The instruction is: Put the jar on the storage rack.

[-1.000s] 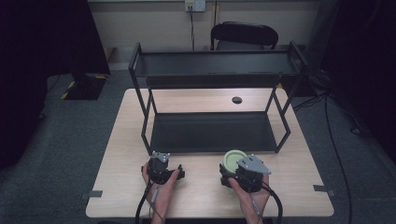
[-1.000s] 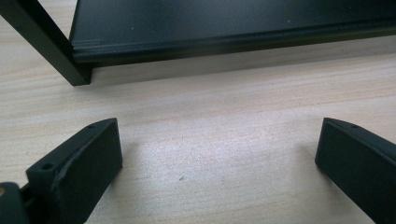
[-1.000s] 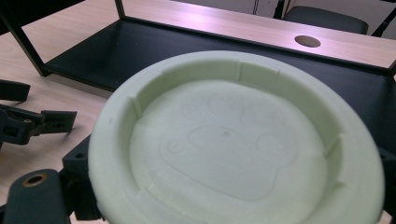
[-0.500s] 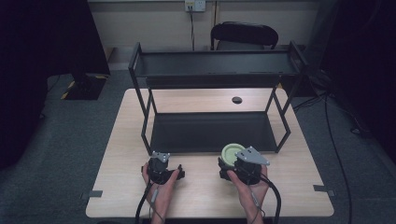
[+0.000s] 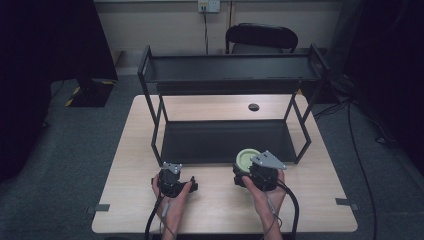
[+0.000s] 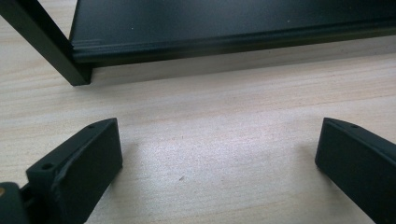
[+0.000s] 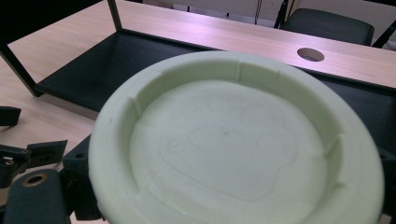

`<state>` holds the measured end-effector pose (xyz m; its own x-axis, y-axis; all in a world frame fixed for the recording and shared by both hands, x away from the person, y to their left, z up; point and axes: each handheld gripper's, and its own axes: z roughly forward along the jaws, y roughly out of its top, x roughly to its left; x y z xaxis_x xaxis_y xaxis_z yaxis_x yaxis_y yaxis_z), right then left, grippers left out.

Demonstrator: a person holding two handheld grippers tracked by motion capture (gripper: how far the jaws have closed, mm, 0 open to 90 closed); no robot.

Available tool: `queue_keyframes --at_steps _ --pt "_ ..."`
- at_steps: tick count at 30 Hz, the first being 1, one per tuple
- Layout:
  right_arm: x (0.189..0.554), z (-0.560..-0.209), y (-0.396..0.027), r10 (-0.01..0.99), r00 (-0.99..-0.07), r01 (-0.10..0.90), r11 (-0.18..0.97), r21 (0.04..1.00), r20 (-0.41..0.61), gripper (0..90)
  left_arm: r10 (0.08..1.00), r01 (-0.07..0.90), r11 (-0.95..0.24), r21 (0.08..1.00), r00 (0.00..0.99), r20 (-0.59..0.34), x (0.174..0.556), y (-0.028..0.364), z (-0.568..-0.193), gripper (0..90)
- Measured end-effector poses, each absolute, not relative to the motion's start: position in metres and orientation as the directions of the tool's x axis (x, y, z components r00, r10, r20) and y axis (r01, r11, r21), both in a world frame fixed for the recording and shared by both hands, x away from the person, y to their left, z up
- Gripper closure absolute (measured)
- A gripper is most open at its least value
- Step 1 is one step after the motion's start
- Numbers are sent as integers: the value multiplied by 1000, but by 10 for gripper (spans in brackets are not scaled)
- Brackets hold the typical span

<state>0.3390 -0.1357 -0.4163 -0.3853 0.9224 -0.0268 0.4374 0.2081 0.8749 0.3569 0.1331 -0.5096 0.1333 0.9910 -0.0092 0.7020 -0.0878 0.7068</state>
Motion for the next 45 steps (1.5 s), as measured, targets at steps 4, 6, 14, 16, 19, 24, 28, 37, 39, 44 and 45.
queue_keyframes --at_steps 4,6,14,16,19,24,28,37,39,44,45 --pt "343 -413 -136 923 -383 434 208 876 -29 110 991 702 -88 707 133 -9 357 133 -510 1" --pt "346 -411 -136 923 -384 434 204 878 -25 110 991 702 -88 707 133 -9 357 133 -510 1" --pt "353 -402 -140 928 -372 429 190 883 -19 110 991 702 -87 707 133 -10 357 133 -510 1" --pt "355 -400 -141 929 -370 428 192 883 -23 110 991 702 -88 707 133 -9 357 133 -510 1" --pt "358 -399 -141 928 -371 429 198 881 -28 110 991 702 -87 707 133 -10 357 133 -510 1" --pt "363 -396 -141 929 -370 426 198 883 -30 110 991 702 -87 707 133 -9 357 133 -510 2" --pt "368 -392 -140 928 -370 423 202 883 -35 110 991 702 -87 707 133 -10 357 133 -510 1" --pt "382 -387 -135 923 -384 418 209 884 -36 110 991 702 -88 707 133 -9 357 133 -510 1" --pt "384 -386 -134 922 -385 409 211 888 -42 110 991 702 -88 707 133 -9 357 133 -510 1" --pt "390 -382 -130 913 -403 388 230 893 -60 110 991 702 -88 707 133 -9 357 133 -510 1" --pt "391 -382 -130 912 -405 386 232 893 -62 110 991 702 -88 707 133 -10 357 133 -510 1"
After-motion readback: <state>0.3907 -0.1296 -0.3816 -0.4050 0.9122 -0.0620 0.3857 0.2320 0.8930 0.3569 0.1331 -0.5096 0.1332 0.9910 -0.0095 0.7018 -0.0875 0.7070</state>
